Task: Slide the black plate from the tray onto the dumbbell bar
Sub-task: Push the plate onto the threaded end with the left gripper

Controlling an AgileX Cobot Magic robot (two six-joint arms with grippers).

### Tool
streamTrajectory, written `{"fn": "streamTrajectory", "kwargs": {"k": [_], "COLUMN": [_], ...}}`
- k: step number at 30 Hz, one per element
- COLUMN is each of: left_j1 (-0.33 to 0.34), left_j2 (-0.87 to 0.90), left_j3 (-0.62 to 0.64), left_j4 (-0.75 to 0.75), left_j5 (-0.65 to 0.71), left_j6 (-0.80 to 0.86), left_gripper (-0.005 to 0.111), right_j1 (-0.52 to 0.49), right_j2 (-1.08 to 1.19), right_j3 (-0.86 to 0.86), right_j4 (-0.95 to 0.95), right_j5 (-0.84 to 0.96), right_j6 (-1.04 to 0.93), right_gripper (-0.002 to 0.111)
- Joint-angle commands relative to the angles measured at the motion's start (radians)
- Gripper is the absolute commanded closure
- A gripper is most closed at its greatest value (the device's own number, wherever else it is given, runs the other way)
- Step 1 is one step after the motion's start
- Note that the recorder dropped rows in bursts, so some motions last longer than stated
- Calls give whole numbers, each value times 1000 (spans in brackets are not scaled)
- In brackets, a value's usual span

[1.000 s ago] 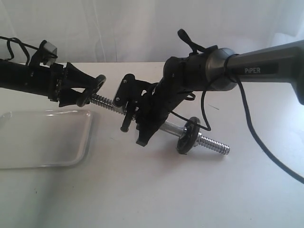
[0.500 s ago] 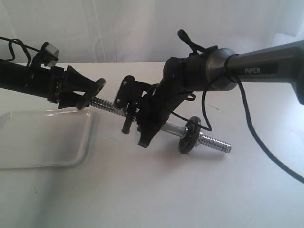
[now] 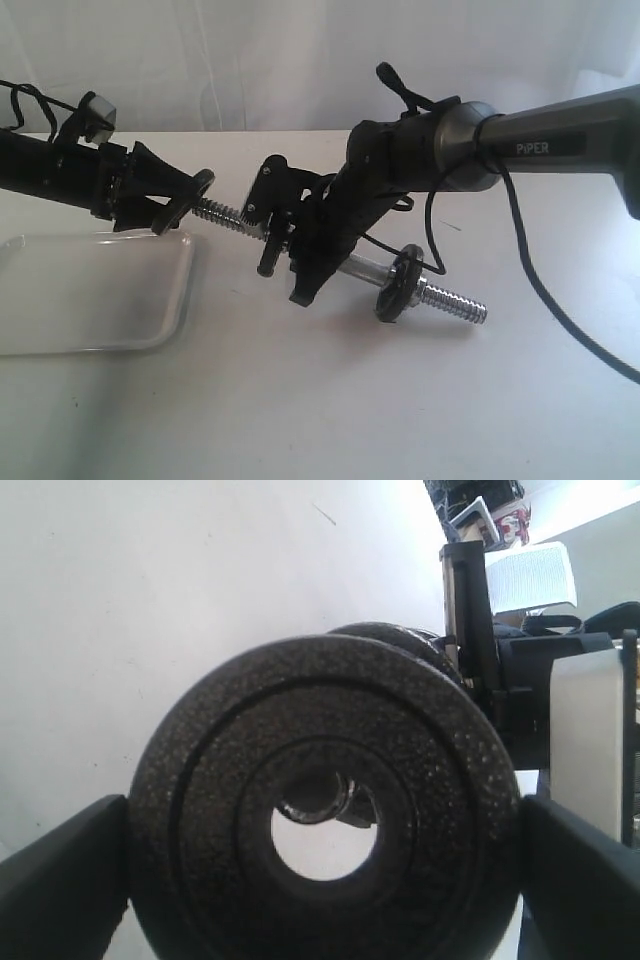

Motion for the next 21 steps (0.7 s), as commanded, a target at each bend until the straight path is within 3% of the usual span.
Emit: {"fn": "streamTrajectory", "kwargs": {"k": [1, 21], "left_j1": [-20, -38], "left_j2": [-17, -17], "left_j3": [-4, -4], "left_j4": [-108, -94], "left_j5": [99, 35], "left_j6": [-3, -1], "left_gripper": [107, 107], "right_j1": [-9, -9], "right_j2": [-89, -126], "right_j3": [-28, -28], "right_j4": [35, 77], "right_j5": [-122, -102], "right_j6": [4, -3], "right_gripper": [108, 108]}}
